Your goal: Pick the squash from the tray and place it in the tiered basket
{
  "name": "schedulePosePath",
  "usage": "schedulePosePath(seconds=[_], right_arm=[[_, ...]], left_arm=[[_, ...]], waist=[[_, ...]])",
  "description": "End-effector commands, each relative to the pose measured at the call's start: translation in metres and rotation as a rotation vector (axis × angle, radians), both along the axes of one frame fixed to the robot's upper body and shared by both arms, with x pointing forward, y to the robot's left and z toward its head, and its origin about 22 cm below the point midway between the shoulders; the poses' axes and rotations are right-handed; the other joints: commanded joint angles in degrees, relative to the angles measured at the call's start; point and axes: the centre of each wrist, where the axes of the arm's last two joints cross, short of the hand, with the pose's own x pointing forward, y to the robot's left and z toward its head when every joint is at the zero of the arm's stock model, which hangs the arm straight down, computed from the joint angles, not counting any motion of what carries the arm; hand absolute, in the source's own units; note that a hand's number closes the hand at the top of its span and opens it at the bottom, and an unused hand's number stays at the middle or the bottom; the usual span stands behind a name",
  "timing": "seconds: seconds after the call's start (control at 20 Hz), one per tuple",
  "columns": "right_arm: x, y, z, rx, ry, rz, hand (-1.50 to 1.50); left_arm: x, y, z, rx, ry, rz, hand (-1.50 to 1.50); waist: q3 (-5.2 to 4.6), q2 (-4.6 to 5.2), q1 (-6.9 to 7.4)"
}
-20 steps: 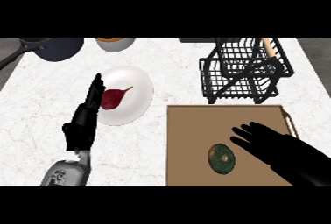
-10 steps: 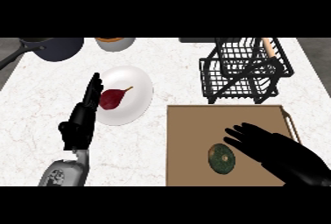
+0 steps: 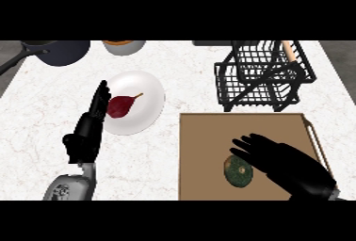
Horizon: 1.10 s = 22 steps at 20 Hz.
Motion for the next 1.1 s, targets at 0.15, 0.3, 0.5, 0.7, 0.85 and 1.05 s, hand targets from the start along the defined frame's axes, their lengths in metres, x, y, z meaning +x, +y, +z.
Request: schedulePosePath(seconds=[0.15,0.3,0.5,0.7,0.85,1.05], right_arm=[[0.012,0.027,-0.004,-0.019,0.007,0.001,-1.50],[0.017,0.019,-0.029,-0.010,0.023,-0.015,-1.50],[-0.002,0.025,-0.043,0.010,0.006,-0.016,-1.50],[0.014,0.035,-0.030,-0.002,0.030,-0.003,-1.50],[0.002,0.023,-0.055,0.017,0.040,-0.016,-1.50],[-0.005,0.032,-0.062,0.051,0.049,-0.019,-1.50]], left_arm=[[0.000,-0.005,-0.009,-0.004,0.025,0.011,0.00],[-0.017,-0.017,0.011,0.004,-0.007,-0.009,0.00],[-0.015,-0.012,0.004,-0.008,0.013,-0.007,0.00],[-0.004,-0.015,-0.014,-0.004,-0.005,-0.020,0.00],[0.007,-0.001,0.008,-0.001,0.017,-0.013,0.00],[0.008,0.020,0.001,0.001,0.000,0.006,0.00]], waist=[[-0.01,0.02,0.05],[0.01,-0.02,0.17],[0.00,-0.03,0.03],[-0.01,0.02,0.02],[0.00,0.01,-0.06],[-0.01,0.01,-0.12]])
